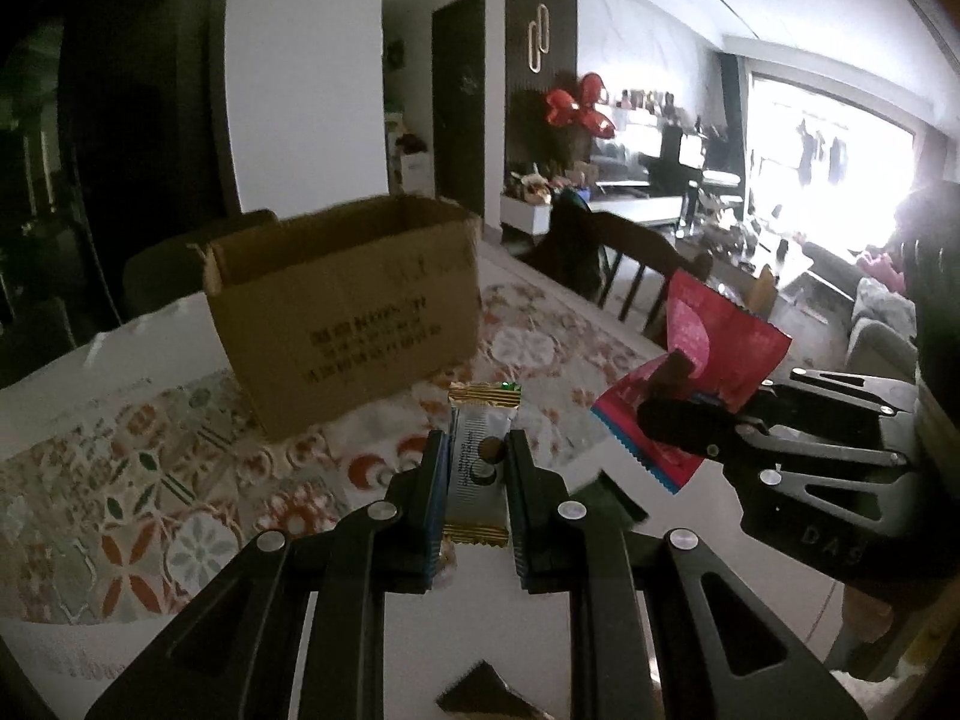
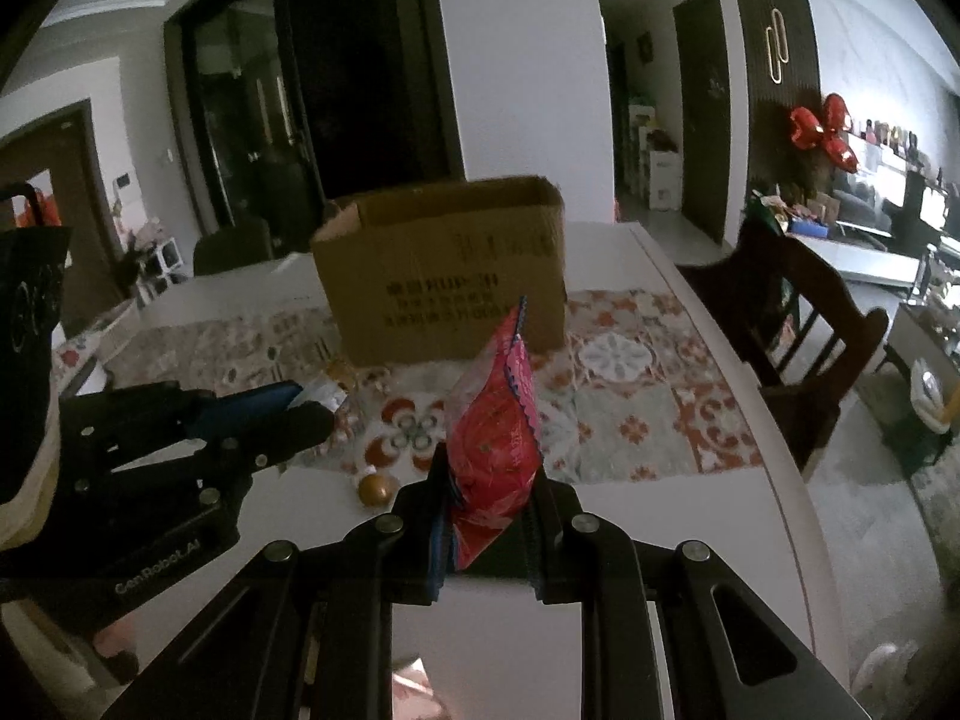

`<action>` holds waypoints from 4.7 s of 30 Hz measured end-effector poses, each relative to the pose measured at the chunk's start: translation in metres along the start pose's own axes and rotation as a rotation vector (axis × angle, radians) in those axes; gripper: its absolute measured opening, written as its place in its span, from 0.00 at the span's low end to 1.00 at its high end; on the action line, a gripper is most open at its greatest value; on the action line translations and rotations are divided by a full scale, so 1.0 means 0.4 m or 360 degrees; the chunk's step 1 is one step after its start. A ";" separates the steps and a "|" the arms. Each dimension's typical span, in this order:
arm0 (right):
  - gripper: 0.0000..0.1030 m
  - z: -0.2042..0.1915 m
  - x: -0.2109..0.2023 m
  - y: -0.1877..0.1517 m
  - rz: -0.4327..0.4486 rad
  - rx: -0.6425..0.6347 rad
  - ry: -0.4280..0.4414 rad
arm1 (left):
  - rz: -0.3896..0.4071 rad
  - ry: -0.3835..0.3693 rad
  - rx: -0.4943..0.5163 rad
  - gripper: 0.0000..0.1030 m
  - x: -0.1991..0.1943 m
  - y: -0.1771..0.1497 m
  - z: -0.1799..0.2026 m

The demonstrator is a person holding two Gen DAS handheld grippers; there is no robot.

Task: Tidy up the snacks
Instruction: 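Carry the candy and red packet into the cardboard box and open both tools, then withdraw both open tools from the box back over the table, then grasp the black-and-gold bar with the left tool while the right tool grasps the Fortune Biscuits packet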

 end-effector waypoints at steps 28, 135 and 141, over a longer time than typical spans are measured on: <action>0.21 0.068 0.181 0.370 0.0281 -0.0093 0.0079 | 0.0313 0.0188 -0.0066 0.19 0.069 0.330 -0.151; 0.74 -0.165 0.045 -0.294 -0.0765 -0.0231 0.0370 | -0.0773 0.0300 -0.0333 0.60 0.074 -0.351 -0.093; 0.60 -0.156 0.063 -0.316 -0.0784 -0.0200 0.0364 | -0.0805 0.0310 -0.0336 0.58 0.086 -0.362 -0.097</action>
Point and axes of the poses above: each gripper's, at about its wrist camera, not at the fingertips, and x roughly the way its jaws point, z to its right, y to its top, the point moved 6 cm from there along x, roughly the way its jaws point, and after that the axes turned 14 degrees about -x, right-handed, at the moved point
